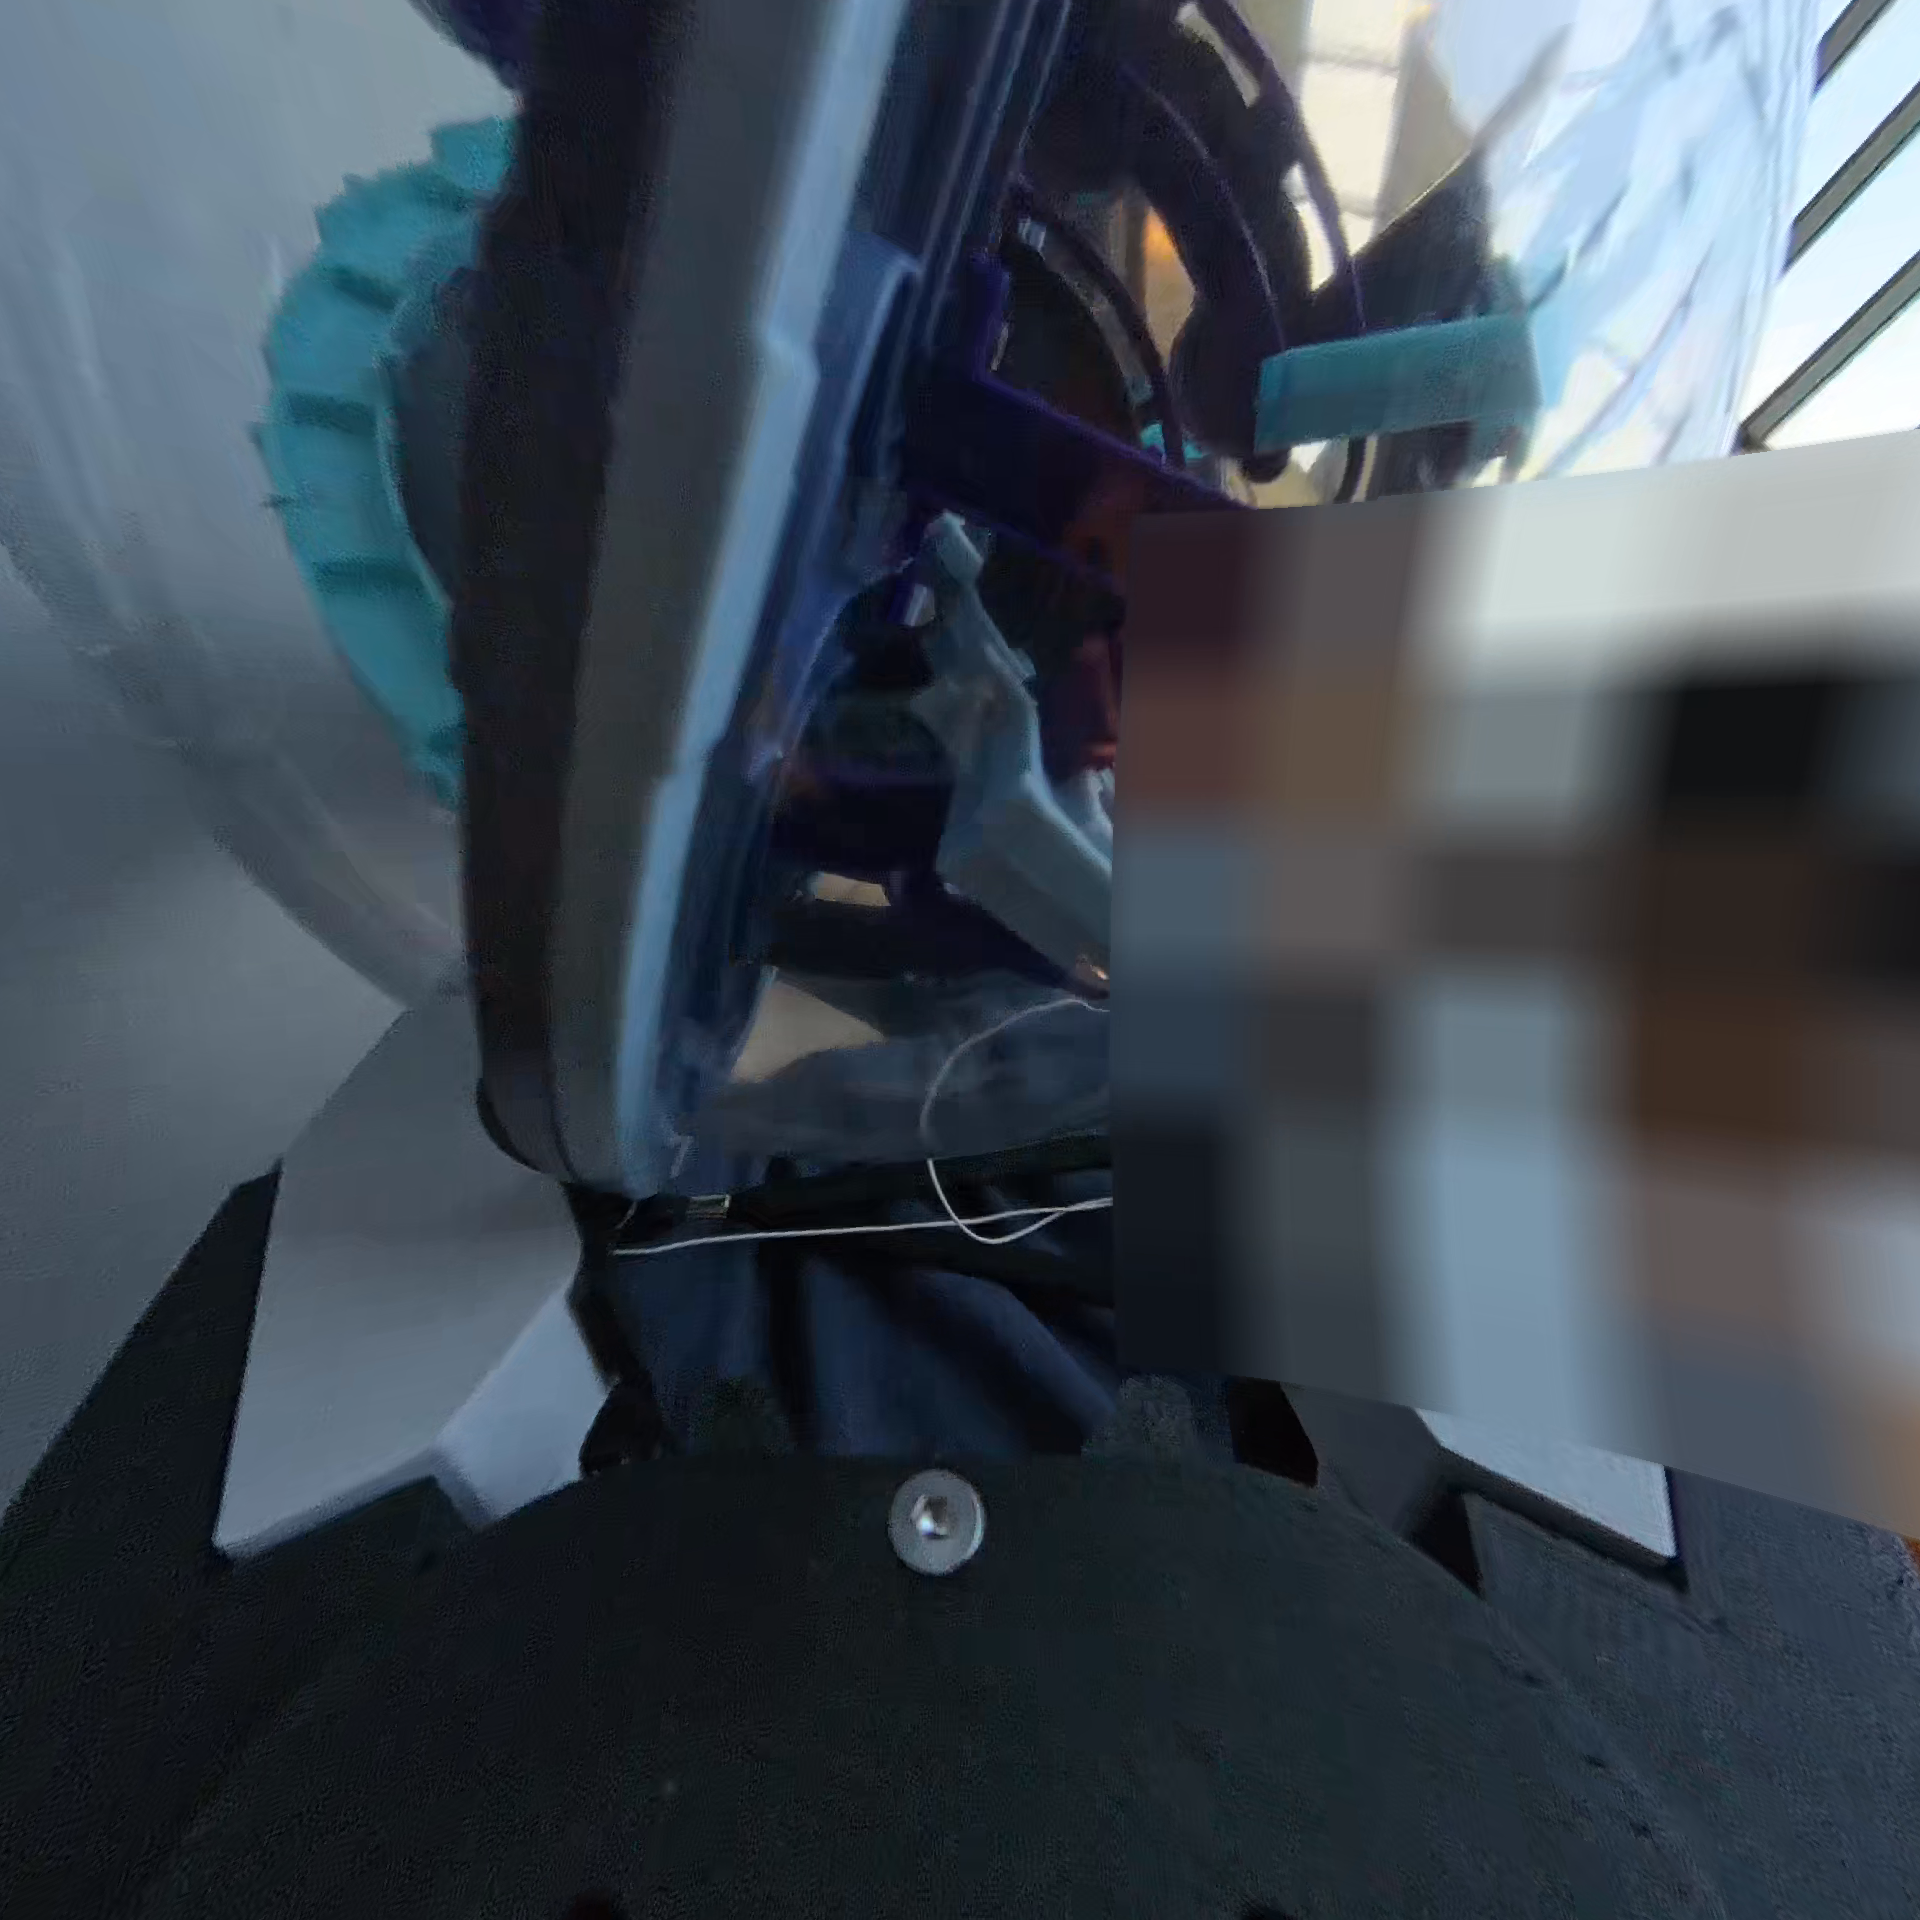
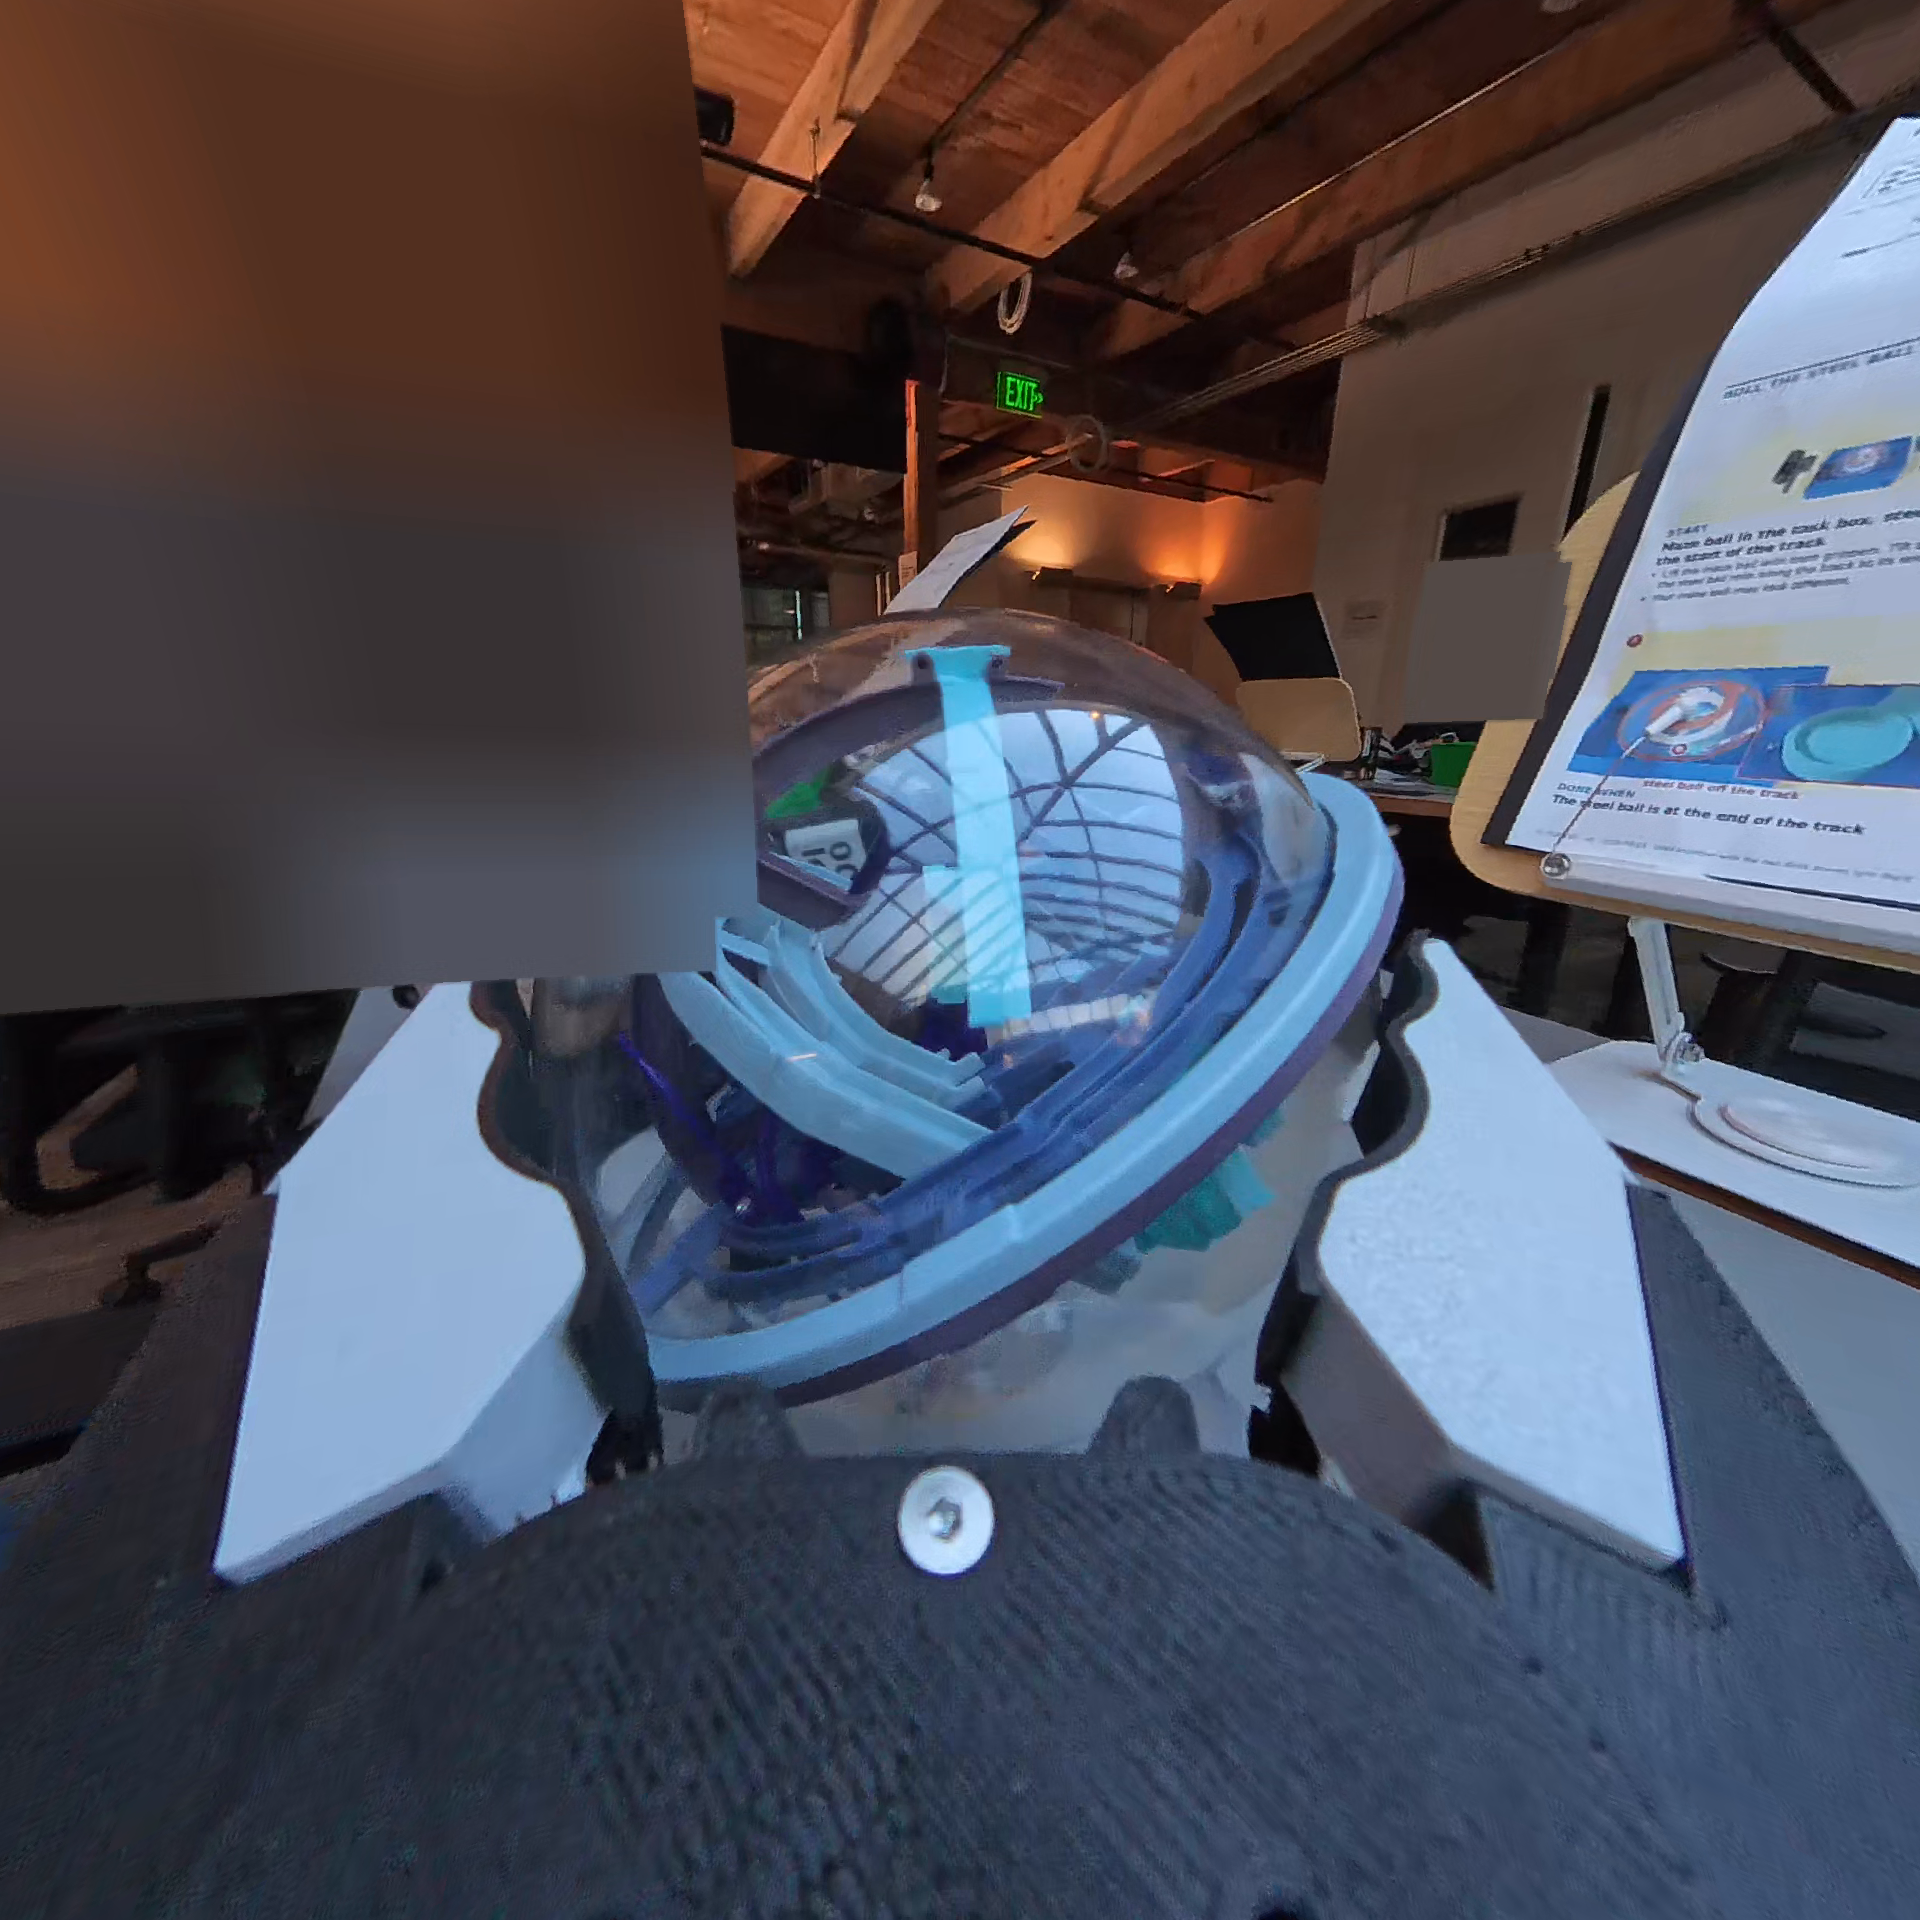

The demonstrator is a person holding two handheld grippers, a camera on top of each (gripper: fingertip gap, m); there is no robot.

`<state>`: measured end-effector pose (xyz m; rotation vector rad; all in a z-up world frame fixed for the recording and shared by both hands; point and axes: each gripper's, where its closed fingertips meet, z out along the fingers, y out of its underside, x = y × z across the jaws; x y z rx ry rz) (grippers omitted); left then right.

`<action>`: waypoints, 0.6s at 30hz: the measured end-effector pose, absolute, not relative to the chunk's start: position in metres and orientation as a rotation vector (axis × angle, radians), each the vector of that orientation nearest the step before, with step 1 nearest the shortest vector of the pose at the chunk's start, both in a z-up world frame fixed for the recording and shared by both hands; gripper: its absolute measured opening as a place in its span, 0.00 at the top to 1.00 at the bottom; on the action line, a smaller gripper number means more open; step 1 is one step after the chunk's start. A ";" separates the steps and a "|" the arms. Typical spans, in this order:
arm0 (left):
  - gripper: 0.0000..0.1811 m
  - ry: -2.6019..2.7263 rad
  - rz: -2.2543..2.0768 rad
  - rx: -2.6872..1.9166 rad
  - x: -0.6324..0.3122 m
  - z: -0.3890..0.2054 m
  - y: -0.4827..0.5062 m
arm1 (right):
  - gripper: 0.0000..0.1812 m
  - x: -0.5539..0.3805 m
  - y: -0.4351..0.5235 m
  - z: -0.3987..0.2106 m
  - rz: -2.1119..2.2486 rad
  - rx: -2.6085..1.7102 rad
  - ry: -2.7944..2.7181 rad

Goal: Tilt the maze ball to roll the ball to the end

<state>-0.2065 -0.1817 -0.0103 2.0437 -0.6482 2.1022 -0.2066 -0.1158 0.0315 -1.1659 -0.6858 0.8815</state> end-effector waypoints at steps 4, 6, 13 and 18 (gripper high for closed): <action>0.15 -0.692 2.151 2.224 -0.206 -0.029 -0.154 | 0.13 -0.214 -0.109 0.013 0.650 -1.227 -0.808; 0.14 -0.677 2.188 2.266 -0.208 -0.034 -0.144 | 0.13 -0.216 -0.102 0.001 0.580 -1.291 -0.830; 0.15 -0.513 2.261 1.892 -0.220 -0.010 -0.156 | 0.13 -0.221 -0.116 0.004 0.473 -1.180 -1.021; 0.13 -0.642 2.132 1.913 -0.229 -0.003 -0.170 | 0.12 -0.221 -0.126 0.007 0.502 -1.157 -1.132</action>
